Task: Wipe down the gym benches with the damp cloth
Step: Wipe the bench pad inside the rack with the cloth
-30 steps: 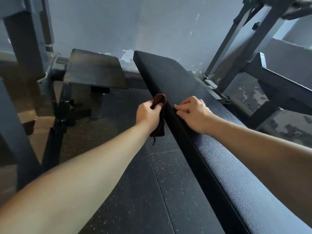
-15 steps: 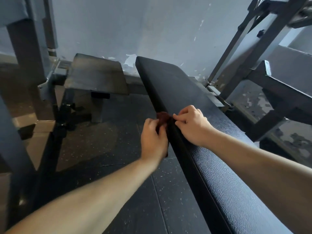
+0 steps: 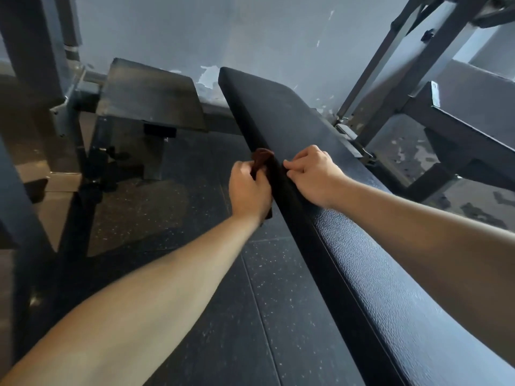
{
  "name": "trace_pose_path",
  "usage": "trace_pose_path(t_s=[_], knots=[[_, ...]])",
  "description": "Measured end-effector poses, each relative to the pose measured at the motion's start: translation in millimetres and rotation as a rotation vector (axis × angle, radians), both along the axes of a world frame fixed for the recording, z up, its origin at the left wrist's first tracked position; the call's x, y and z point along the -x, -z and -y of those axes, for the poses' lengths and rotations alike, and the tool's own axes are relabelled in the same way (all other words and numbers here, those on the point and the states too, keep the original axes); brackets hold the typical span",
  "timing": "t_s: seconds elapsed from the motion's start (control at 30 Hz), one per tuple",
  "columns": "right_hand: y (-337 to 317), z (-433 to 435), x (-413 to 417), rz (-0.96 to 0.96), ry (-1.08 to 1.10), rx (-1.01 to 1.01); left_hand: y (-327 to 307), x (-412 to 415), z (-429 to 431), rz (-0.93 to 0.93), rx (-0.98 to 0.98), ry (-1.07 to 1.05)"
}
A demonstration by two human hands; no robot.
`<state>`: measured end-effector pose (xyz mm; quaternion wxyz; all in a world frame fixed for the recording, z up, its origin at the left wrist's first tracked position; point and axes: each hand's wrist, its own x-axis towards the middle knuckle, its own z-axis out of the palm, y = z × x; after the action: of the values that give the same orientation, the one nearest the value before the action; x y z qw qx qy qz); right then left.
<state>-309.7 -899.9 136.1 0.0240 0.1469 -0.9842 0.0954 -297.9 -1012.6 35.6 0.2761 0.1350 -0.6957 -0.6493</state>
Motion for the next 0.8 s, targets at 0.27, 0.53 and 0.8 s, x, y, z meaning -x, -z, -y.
trace_pose_path(t_s=[0.27, 0.53, 0.8], knots=[[-8, -13, -18, -0.003, 0.005, 0.075, 6, -78, -24, -0.127, 0.149, 0.185], [10, -38, -50, -0.042, 0.011, 0.082, -12, -23, -7, 0.052, -0.062, 0.069], [0, -34, -53, 0.035, 0.038, 0.088, -4, -89, -33, -0.002, -0.024, 0.204]])
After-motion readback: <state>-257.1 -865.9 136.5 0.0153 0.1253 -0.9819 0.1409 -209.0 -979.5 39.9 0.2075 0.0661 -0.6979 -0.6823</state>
